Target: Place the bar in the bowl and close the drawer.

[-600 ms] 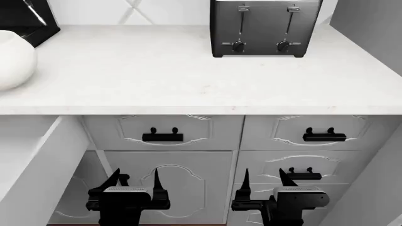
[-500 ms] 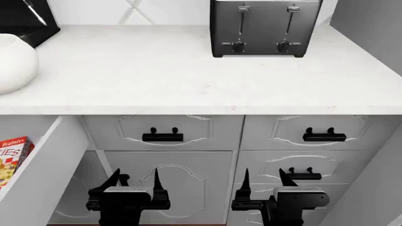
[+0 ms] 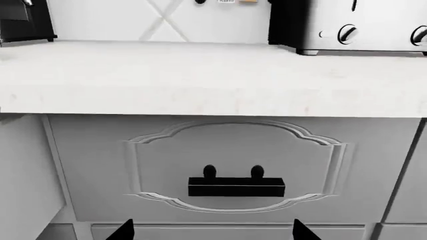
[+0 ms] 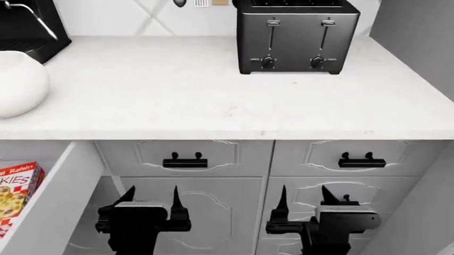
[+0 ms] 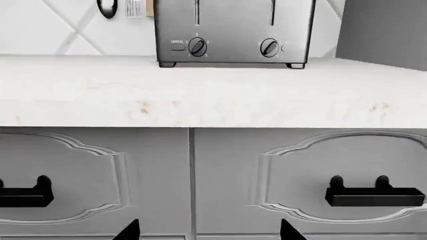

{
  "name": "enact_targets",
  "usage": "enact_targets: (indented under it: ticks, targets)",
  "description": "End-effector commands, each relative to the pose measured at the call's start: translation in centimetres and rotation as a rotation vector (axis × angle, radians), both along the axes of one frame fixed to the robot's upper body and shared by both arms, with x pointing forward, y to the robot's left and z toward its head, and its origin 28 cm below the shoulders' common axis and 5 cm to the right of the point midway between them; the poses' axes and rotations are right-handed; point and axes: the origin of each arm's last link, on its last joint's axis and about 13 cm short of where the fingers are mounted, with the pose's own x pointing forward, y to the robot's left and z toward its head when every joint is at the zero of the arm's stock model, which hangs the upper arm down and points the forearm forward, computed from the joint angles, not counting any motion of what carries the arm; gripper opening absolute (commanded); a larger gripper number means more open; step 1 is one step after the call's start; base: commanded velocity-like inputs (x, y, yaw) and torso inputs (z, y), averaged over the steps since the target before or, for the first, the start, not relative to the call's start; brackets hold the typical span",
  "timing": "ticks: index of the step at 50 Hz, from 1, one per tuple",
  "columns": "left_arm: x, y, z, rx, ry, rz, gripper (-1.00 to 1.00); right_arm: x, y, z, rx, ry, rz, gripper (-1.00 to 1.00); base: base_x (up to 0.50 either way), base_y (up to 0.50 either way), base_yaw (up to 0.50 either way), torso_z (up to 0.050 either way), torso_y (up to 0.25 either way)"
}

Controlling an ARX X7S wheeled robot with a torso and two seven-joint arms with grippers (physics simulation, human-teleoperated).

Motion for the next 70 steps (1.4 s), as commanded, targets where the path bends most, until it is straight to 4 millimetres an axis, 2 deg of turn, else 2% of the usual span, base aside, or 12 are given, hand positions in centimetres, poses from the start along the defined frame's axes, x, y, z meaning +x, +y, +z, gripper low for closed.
enact_targets:
  ticks: [1,6,11,13,16,19,22,27,39,70]
  targets:
    - [0.2,0.4,6.1,0.036,0.002,-0.082,1.00,-0.9,-0.7,5.5,-0.081,-0.037,0.040,1.00,0.00,0.00,0.00,0.050,0.000]
    - [0.0,0.8,10.8,0.043,0.034,-0.168,1.00,-1.3,-1.2,9.3,-0.113,-0.045,0.061,1.00,0.00,0.00,0.00,0.050,0.000]
    - [-0.2,1.4,14.9,0.024,0.111,-0.232,1.00,-1.1,-1.8,12.0,-0.137,-0.035,0.062,1.00,0.00,0.00,0.00,0.050,0.000]
    - [0.1,2.0,16.0,0.022,0.151,-0.239,1.00,-1.1,-2.0,12.9,-0.148,-0.033,0.052,1.00,0.00,0.00,0.00,0.050,0.000]
    - [1.3,4.0,18.2,0.049,0.189,-0.079,1.00,-1.0,-2.4,14.2,-0.160,-0.039,0.035,1.00,0.00,0.00,0.00,0.050,0.000]
    - [1.2,4.0,19.8,0.074,0.265,-0.038,1.00,-1.1,-2.6,15.0,-0.164,-0.045,0.026,1.00,0.00,0.00,0.00,0.031,0.001]
    - [0.0,3.9,22.6,0.033,0.274,-0.243,1.00,-1.0,-2.7,15.3,-0.166,-0.046,0.015,1.00,0.00,0.00,0.00,0.000,0.000]
    - [0.0,4.4,25.1,0.060,0.280,-0.228,1.00,-0.9,-2.8,15.6,-0.174,-0.062,-0.004,1.00,0.00,0.28,0.00,0.000,0.000]
    - [-0.7,4.5,26.7,0.120,0.288,-0.252,1.00,-0.9,-2.8,15.7,-0.174,-0.075,-0.007,1.00,0.00,0.50,0.00,0.000,0.000]
    - [-0.7,4.8,25.9,0.130,0.297,-0.243,1.00,-0.9,-2.7,15.4,-0.172,-0.082,-0.006,1.00,0.00,0.50,0.00,0.000,0.000]
